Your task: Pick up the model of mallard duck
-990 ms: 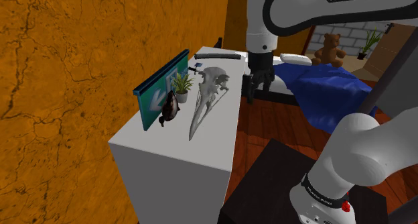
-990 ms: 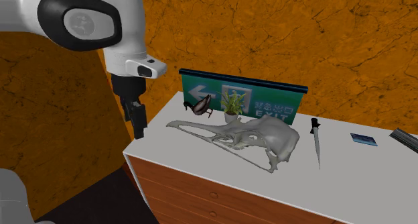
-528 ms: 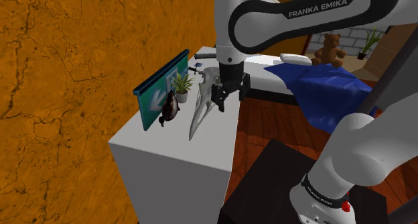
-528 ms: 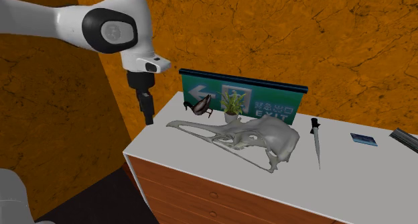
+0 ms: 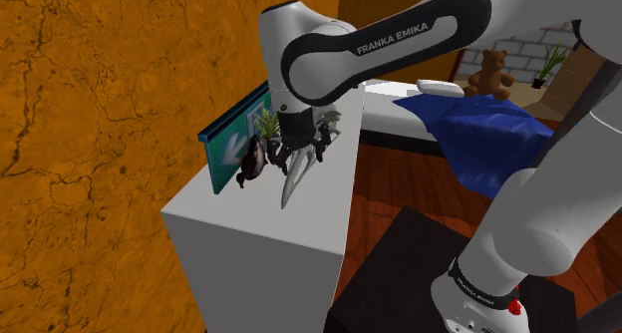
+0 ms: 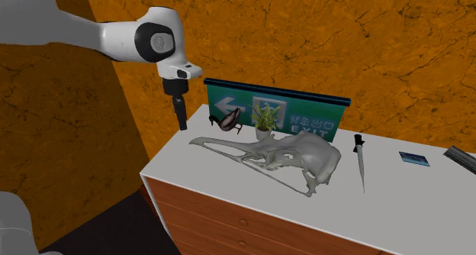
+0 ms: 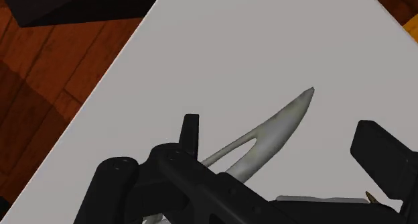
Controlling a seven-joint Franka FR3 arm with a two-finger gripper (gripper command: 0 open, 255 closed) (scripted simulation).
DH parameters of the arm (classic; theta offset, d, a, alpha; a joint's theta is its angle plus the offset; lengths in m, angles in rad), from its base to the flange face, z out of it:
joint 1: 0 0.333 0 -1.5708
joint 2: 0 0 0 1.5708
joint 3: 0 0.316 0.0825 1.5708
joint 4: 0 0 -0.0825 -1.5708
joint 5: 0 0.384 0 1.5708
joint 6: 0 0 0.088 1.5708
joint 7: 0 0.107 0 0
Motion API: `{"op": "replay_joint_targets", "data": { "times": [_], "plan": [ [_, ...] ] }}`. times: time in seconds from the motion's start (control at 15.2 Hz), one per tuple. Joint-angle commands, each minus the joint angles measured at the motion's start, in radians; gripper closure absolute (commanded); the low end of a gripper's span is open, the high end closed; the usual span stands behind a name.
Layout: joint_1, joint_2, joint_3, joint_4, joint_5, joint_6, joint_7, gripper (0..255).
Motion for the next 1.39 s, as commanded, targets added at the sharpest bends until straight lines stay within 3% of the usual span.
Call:
{"op": "replay_joint_targets", "data": {
  "times": [0.0,0.33,0.86,1.32],
  "plan": [
    [0.0,0.085,0.023,0.066,-0.043,0.015,0.084,0],
    [0.027,0.301,0.044,0.257,-0.167,0.014,0.275,0],
    [0.133,0.641,-0.001,0.645,-0.331,-0.077,0.484,0],
    [0.134,0.673,-0.01,0.6,-0.347,-0.003,0.506,0]
  ]
}}
